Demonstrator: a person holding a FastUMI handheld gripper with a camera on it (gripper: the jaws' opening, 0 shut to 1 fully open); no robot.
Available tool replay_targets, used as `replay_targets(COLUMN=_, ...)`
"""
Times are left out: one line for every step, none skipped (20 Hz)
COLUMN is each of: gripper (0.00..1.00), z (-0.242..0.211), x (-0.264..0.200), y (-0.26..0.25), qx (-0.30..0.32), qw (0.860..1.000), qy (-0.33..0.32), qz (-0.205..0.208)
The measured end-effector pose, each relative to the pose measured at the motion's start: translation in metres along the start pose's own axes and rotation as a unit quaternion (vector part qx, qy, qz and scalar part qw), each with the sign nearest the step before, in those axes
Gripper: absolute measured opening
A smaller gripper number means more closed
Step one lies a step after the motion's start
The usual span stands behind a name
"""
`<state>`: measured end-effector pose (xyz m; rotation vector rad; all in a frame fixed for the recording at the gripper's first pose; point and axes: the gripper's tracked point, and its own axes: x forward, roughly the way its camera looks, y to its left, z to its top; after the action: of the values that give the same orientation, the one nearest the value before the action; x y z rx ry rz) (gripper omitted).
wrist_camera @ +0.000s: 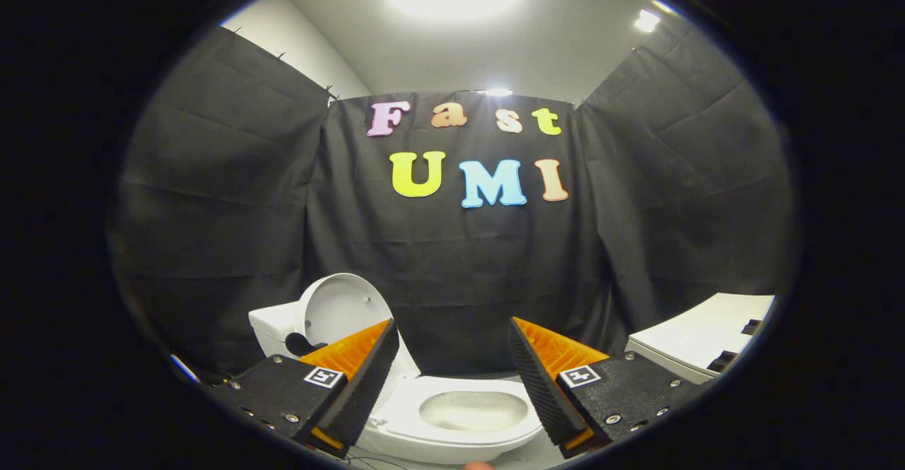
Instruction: Open the toilet lid.
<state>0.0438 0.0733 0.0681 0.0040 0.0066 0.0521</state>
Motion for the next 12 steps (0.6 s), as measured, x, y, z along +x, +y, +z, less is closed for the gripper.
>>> replay_targets(gripper=0.95, z=-0.001, x=-0.006, y=-0.006, qx=0.005, qw=1.000, qy=-0.001, qz=-0.001)
replay_targets(gripper=0.95, z=0.004, x=-0.012, y=-0.014, qx=0.006, qw=1.000, qy=-0.008, qz=-0.003)
replay_targets(gripper=0.95, z=0.011, x=-0.015, y=-0.021, qx=0.001, qw=1.000, qy=-0.018, qz=-0.005)
replay_targets(gripper=0.95, z=0.014, x=-0.020, y=-0.029, qx=-0.004, qw=1.000, qy=-0.026, qz=-0.010)
replay_targets(gripper=0.95, z=0.013, x=-0.023, y=-0.037, qx=-0.008, qw=0.999, qy=-0.030, qz=-0.012)
replay_targets(gripper=0.95, z=0.012, x=-0.024, y=-0.043, qx=-0.008, qw=0.999, qy=-0.032, qz=-0.015)
replay_targets(gripper=0.95, z=0.012, x=-0.027, y=-0.049, qx=-0.006, qw=0.999, qy=-0.032, qz=-0.017)
replay_targets(gripper=0.95, z=0.011, x=-0.032, y=-0.056, qx=-0.003, qw=0.999, qy=-0.033, qz=-0.021)
replay_targets(gripper=0.95, z=0.010, x=-0.036, y=-0.062, qx=-0.001, qw=0.999, qy=-0.033, qz=-0.025)
replay_targets(gripper=0.95, z=0.009, x=-0.039, y=-0.068, qx=-0.001, qw=0.999, qy=-0.033, qz=-0.030)
replay_targets(gripper=0.95, z=0.008, x=-0.043, y=-0.076, qx=-0.001, qw=0.999, qy=-0.032, qz=-0.037)
replay_targets(gripper=0.95, z=0.005, x=-0.045, y=-0.084, qx=0.002, qw=0.998, qy=-0.030, qz=-0.047)
